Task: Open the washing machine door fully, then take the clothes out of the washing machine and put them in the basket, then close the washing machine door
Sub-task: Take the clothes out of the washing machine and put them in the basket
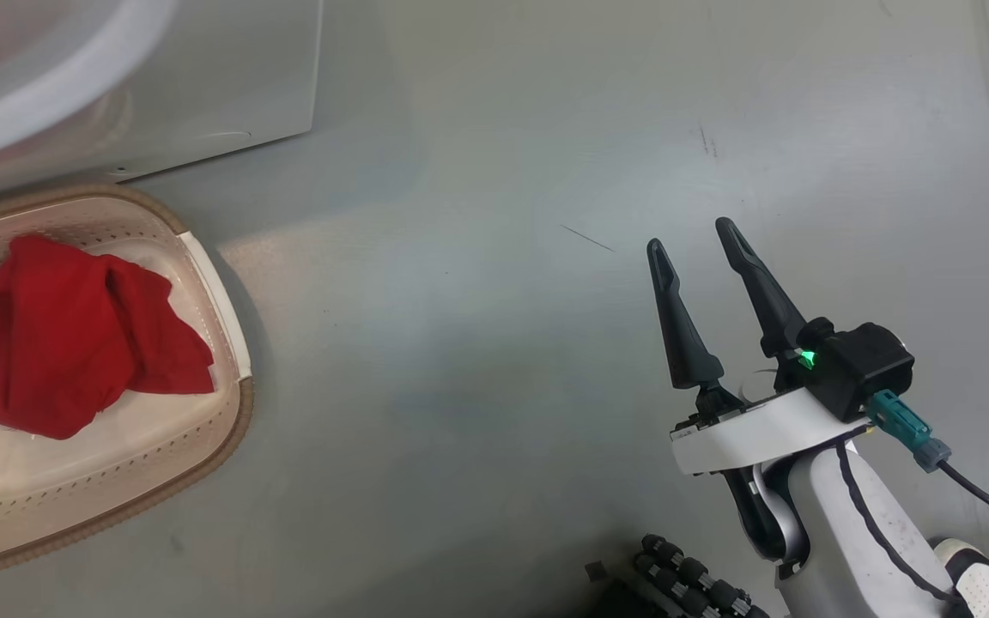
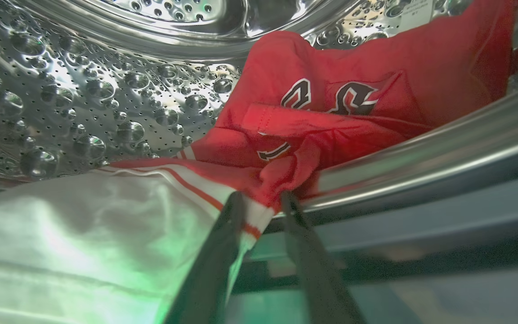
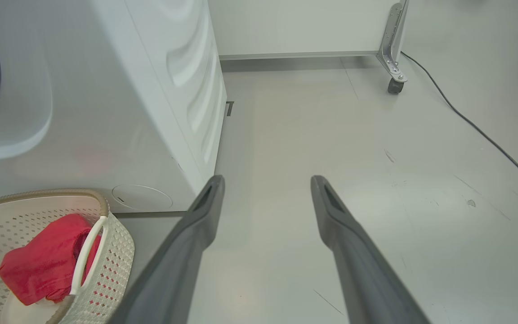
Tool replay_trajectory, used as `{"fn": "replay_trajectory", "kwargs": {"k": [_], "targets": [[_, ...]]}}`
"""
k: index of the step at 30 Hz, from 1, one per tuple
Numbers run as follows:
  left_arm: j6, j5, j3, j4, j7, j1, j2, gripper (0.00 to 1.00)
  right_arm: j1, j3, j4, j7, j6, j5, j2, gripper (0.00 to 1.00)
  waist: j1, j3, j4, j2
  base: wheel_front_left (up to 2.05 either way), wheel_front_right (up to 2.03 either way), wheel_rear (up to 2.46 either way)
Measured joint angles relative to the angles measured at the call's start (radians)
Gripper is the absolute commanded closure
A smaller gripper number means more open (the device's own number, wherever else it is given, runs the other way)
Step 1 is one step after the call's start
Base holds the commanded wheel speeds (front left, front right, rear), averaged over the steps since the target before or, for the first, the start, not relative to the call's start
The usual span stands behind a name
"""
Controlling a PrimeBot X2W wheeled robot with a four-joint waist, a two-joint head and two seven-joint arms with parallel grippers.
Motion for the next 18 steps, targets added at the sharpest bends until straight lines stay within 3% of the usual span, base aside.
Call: {"fn": "replay_trajectory", "kwargs": {"k": [18], "targets": [[-0.018, -0.004, -0.009, 0.077, -0.098, -0.016, -0.034, 1.0, -0.016, -0.006, 0.01, 0.0, -0.009, -0.001, 0.0, 0.0, 0.0, -0.031, 0.024, 0.0, 0.0, 0.0, 0.0]]}}
